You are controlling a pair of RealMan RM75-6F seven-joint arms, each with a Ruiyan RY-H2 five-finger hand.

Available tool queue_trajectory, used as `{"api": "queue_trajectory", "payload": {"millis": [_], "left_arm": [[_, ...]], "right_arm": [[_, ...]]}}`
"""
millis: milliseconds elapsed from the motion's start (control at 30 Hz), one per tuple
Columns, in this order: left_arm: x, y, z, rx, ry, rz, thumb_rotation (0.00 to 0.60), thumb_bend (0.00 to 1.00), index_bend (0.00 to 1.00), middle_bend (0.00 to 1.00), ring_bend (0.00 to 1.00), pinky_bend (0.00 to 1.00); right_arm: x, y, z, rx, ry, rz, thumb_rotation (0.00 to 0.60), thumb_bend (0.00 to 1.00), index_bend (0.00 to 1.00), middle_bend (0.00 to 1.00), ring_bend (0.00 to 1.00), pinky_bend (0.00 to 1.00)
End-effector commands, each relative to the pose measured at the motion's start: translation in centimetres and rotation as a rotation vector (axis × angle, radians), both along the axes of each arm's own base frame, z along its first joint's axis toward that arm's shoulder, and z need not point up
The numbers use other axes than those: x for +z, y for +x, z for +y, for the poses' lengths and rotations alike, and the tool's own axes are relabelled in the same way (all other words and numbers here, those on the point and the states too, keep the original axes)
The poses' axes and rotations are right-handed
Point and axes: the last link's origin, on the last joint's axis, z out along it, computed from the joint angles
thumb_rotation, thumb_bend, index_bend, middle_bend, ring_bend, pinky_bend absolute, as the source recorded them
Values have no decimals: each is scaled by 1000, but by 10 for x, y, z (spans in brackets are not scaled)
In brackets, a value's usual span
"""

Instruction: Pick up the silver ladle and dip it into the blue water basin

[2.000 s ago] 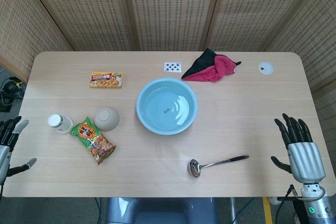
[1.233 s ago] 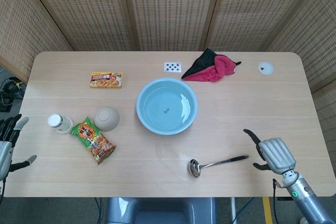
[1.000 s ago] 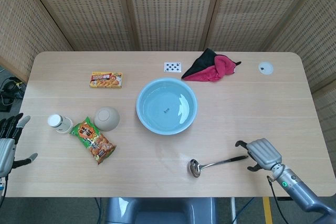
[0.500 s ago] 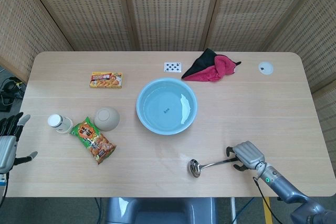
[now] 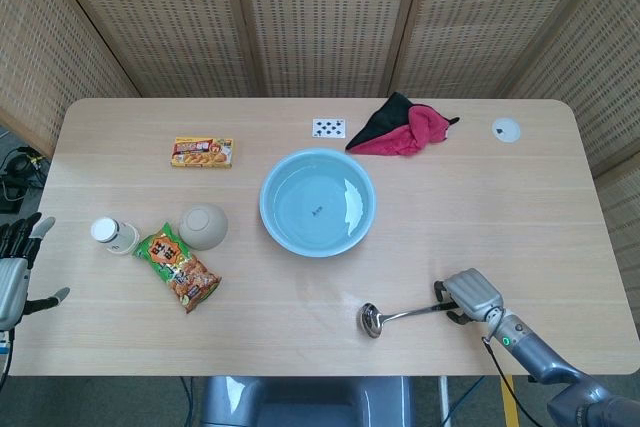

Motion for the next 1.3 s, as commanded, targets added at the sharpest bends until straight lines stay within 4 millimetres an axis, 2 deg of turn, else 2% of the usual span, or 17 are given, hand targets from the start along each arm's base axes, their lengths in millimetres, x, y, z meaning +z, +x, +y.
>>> {"api": "queue_trajectory", "payload": {"millis": [33, 367, 533, 733, 800, 967, 1300], "left_arm": [[0, 0, 0, 0, 0, 0, 600, 0, 0, 0, 0, 0], [-1, 0, 0, -1, -3, 1, 600, 0, 0, 0, 0, 0], [-2, 0, 0, 2, -6, 1, 600, 0, 0, 0, 0, 0], [-2, 0, 0, 2, -6, -1, 600, 0, 0, 0, 0, 0], [-2, 0, 0, 2, -6, -2, 600, 0, 0, 0, 0, 0], [-1, 1, 0, 2, -8, -7, 600, 0, 0, 0, 0, 0], [1, 2, -1, -4, -10, -18, 600, 0, 0, 0, 0, 0]], "right_arm": [[-1, -2, 0, 3, -9, 5, 600, 503, 507, 984, 1000, 1000], [-4, -5, -1, -2, -14, 6, 600, 513, 503, 984, 1000, 1000], [-5, -5, 0, 0, -5, 11, 600, 559, 519, 985, 1000, 1000], [-5, -7, -3, -31, -11, -4, 600, 787, 665, 995, 1000, 1000], [-2, -5, -4, -38, -19, -20, 600, 824, 711, 997, 1000, 1000], [8, 2, -7, -62, -31, -71, 600, 867, 750, 1000, 1000, 1000], [41, 28, -14, -108, -43, -153, 600, 905, 771, 1000, 1000, 1000]]}}
